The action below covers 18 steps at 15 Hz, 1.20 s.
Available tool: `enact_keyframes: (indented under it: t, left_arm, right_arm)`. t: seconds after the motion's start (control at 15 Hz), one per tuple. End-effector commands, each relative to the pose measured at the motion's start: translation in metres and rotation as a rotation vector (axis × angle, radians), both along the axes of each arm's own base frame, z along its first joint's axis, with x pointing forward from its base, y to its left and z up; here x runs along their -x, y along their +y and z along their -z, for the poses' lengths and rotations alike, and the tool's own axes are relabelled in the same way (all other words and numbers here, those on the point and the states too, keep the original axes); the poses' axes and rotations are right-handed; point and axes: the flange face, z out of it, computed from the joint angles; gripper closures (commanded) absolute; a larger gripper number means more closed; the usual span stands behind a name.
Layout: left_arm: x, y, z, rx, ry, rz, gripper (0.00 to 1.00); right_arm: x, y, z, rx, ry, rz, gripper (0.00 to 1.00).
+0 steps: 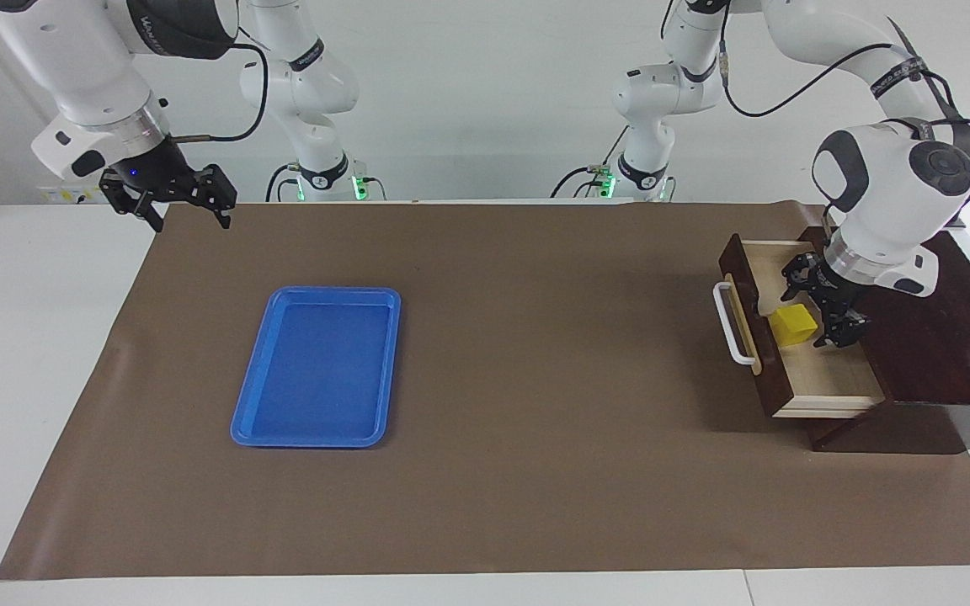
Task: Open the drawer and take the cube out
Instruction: 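Lower the left gripper into the drawer beside the yellow cube, then close the left gripper on the yellow cube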
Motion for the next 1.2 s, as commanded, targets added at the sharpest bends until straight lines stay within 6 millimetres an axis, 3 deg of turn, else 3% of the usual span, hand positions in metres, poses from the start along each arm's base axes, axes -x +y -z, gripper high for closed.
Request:
enact_keyframes:
  t: [0.0, 0.33, 1.13]
  left_arm:
    - [0.008, 0.006, 0.005, 0.018, -0.027, -0.061, 0.0]
    - [0.013, 0.035, 0.016, 0.016, -0.049, -0.086, 0.0]
    - [0.014, 0.019, 0.015, 0.018, -0.018, -0.055, 0.0]
  right_arm:
    - [0.004, -0.001, -0.001, -0.002, -0.017, -0.014, 0.0]
    - [0.004, -0.001, -0.001, -0.002, -0.017, -0.014, 0.0]
    - [0.004, -0.001, 0.0, -0.002, -0.014, -0.014, 0.0]
